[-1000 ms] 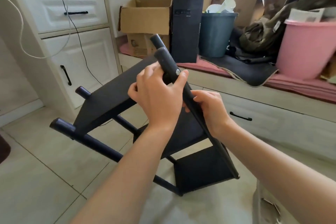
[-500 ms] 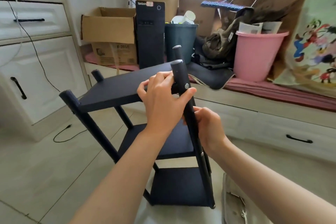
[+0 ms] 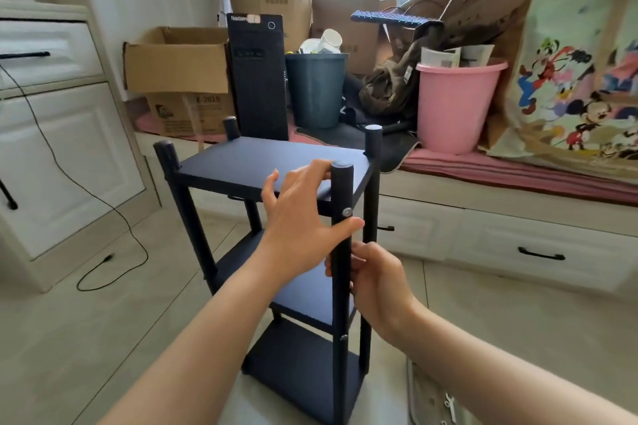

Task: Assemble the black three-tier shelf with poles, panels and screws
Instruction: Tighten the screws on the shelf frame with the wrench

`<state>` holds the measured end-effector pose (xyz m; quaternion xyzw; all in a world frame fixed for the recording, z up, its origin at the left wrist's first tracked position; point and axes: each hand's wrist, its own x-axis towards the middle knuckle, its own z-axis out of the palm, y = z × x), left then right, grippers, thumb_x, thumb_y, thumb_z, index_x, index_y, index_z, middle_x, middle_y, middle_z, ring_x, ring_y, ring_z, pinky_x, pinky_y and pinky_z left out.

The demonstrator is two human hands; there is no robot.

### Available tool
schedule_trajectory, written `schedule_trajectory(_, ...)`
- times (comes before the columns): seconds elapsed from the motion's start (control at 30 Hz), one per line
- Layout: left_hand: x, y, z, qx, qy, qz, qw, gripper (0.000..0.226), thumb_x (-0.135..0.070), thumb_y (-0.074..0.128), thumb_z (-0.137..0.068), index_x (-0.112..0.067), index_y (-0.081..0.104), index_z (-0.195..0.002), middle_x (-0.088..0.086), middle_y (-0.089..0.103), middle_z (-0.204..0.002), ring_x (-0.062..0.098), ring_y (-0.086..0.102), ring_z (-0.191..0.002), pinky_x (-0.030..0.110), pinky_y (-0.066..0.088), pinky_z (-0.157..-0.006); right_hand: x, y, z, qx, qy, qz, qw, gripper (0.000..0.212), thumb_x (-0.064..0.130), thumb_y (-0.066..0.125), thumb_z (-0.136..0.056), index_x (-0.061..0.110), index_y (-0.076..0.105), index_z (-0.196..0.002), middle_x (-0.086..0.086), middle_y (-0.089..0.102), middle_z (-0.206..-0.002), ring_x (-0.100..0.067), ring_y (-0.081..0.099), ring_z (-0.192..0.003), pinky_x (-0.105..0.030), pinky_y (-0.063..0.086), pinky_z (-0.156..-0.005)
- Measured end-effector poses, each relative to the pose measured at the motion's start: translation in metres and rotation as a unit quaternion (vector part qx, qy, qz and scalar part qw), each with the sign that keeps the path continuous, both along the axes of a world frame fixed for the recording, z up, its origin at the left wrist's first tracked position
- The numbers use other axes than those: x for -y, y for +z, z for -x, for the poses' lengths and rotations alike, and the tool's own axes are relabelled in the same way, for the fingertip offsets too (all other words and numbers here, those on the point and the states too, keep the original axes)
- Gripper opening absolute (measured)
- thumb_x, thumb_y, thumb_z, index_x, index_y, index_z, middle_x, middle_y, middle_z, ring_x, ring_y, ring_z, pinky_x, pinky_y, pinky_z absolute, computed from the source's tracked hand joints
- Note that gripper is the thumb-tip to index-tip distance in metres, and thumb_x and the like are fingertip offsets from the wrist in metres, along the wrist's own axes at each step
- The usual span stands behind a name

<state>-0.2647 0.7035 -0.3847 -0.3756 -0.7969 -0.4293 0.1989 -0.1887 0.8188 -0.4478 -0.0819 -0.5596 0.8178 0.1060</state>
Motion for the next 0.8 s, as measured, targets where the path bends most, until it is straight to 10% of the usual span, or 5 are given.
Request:
schedule_trajectory(0.53, 0.032, -0.006, -0.005, 0.034, -0.030, 0.108, 0.993, 0.059, -0.021, 0.079, -0.079, -0.039, 0.058, -0.132, -0.017, 0.050, -0.145, 0.003, 0.028, -0.146, 0.040, -0.014, -0.122, -0.003, -0.017, -0.004, 0.076, 0.115, -0.171, 0.976, 0.034, 0.010, 0.064, -0.081, 0.009, 0.069, -0.114, -0.003, 0.075, -0.106, -0.015, 0.070, -0.105, -0.028, 0.053, -0.095)
schedule_trajectory(0.8, 0.064, 0.004, -0.001, 0.095, -0.117, 0.125, 0.981, 0.061, -0.016, 0.082, -0.078, -0.054, 0.058, -0.118, -0.036, 0.048, -0.138, -0.014, 0.026, -0.140, 0.039, -0.010, -0.122, -0.057, 0.011, 0.008, 0.148, -0.197, -0.205, 0.947, 0.029, 0.008, 0.061, -0.090, 0.016, 0.051, -0.115, -0.008, 0.060, -0.110, -0.018, 0.059, -0.095, -0.027, 0.049, -0.074)
